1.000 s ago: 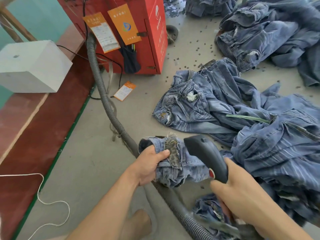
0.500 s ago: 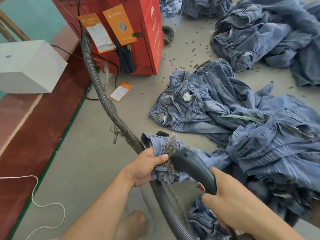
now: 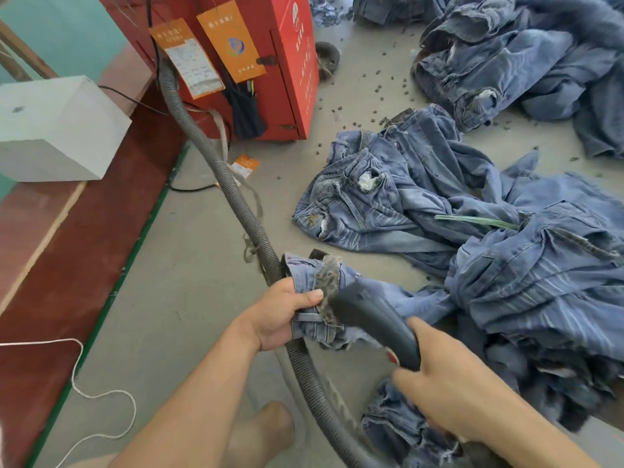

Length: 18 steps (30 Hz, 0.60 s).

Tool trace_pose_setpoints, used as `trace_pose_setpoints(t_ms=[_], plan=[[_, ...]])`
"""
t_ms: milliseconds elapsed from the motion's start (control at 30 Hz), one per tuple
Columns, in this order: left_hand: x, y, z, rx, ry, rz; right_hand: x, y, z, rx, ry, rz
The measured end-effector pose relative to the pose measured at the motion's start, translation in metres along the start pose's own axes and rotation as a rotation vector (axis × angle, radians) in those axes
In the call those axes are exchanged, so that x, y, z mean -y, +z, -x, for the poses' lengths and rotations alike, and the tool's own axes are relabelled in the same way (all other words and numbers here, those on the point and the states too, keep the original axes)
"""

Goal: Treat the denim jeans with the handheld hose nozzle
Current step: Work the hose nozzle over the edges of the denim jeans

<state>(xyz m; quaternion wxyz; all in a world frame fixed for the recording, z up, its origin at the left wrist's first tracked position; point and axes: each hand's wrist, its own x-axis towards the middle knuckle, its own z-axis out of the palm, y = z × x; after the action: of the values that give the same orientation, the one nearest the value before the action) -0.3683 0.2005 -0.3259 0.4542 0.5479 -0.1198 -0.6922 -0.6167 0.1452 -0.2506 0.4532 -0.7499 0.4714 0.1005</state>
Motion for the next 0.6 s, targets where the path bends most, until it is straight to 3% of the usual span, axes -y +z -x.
trace_pose_setpoints(t_ms=[167, 367, 600], plan=[[0.006, 0.004, 0.000, 0.002, -0.023, 0.006, 0.000, -0.011, -0.005, -0.136, -0.012, -0.121], [-0.001, -0.003, -0.005, -0.013, 0.013, 0.064, -0.004, 0.005, 0.014, 0.037, 0.013, 0.078], [0.011, -0.002, -0.002, -0.013, -0.037, 0.085, -0.004, -0.006, -0.018, -0.187, 0.013, -0.324]])
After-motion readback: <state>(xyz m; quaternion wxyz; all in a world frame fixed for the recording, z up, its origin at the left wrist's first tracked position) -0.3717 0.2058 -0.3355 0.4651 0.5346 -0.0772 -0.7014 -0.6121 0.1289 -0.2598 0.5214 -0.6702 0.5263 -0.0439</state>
